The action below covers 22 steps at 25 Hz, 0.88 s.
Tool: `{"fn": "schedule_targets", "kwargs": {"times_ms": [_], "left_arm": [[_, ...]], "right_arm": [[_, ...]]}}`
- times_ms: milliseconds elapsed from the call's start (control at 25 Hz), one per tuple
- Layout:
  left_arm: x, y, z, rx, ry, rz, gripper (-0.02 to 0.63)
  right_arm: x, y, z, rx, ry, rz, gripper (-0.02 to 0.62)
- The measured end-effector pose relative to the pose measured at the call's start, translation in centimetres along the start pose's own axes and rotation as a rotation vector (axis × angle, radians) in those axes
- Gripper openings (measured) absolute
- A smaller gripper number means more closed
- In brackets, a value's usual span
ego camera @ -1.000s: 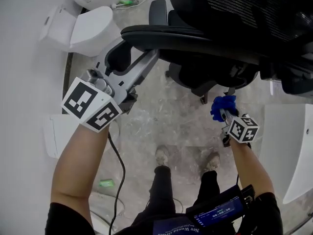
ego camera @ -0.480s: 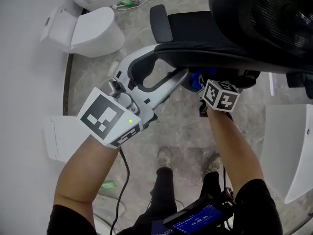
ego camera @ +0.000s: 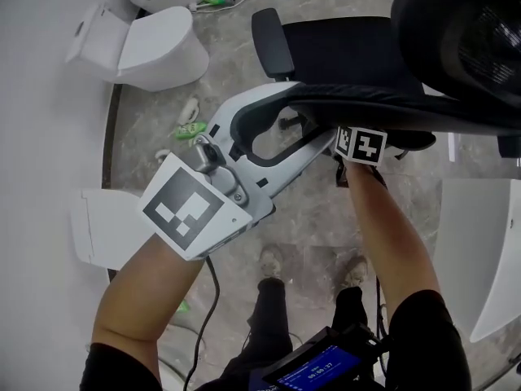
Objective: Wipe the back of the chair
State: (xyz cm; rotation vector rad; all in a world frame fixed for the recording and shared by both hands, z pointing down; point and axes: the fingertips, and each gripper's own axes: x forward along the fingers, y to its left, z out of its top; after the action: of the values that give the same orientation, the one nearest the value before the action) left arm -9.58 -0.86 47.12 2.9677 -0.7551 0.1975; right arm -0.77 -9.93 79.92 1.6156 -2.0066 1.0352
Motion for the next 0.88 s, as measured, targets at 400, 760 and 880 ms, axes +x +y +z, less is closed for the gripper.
{"fn": "schedule_targets", "kwargs": {"times_ms": [400,760,880], "left_arm": [[-4.9,0.2,0.7,-0.102,-0.056,0.095,0.214],[-12.6,-4.5,2.5,-0.340,-0.003,0.178,0.095],[-14.5,-6.1,6.0,-0.388,-0.042,0.188,0.066]], "right_arm": [[-14.7,3.2,-0.9,-0.009,-0.062,0.228,0.058],[-32.8,3.6,6.4,-0.129,-0.118,0.263,0.058],[-39.9,3.9,9.8,-0.151,-0.170,0.271,0.058]]}}
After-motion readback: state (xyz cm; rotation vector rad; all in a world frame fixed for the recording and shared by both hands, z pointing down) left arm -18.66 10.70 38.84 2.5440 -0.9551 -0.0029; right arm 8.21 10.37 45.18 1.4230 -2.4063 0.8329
